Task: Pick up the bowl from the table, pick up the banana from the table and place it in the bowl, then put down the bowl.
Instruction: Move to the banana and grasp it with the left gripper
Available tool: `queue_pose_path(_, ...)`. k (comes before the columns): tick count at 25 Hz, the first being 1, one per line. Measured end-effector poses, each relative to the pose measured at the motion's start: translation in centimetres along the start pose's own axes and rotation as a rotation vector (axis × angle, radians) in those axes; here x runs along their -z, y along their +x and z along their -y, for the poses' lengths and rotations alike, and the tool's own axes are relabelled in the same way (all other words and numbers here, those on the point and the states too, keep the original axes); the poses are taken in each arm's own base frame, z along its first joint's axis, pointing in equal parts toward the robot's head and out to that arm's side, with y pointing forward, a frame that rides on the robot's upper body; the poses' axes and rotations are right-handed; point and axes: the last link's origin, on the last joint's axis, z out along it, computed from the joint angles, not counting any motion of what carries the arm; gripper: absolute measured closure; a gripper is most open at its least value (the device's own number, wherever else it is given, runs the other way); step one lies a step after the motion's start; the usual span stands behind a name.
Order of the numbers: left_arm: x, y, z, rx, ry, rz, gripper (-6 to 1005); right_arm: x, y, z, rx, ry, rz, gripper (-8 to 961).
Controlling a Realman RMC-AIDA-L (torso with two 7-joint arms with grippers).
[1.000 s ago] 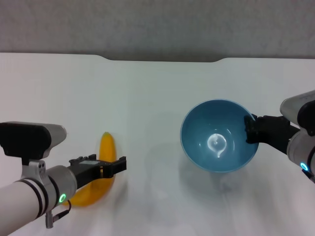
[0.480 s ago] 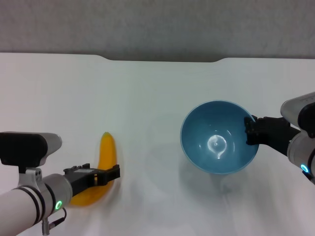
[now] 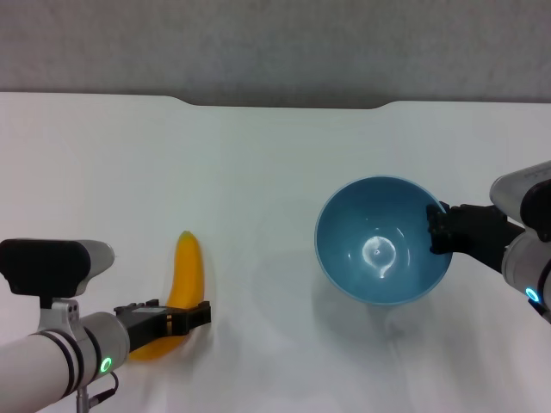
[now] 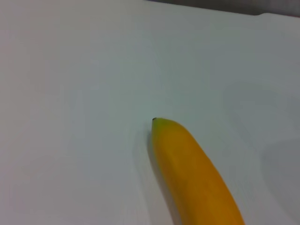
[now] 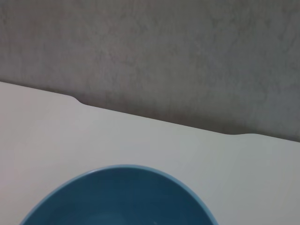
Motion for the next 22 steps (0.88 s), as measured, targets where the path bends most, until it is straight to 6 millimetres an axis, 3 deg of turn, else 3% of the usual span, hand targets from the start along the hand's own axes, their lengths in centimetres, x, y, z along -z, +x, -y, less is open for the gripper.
queue_pose_path(14, -0.11, -0.13, -0.07, -0.013, 0.000, 0.005, 123, 0.02, -0.08, -0.07, 0.010, -0.001, 0.008, 906)
queue_pose_path(19, -0.10, -0.02, -0.02, -0.016, 0.001, 0.002, 338, 0.04, -0.03, -0.10, 0.009, -0.001, 0.008, 906)
queue_pose_path(22, -0.08, 0.02, 0.02, -0.017, 0.002, 0.002, 418, 0.05, -0.01, -0.10, 0.009, -0.001, 0.008, 906)
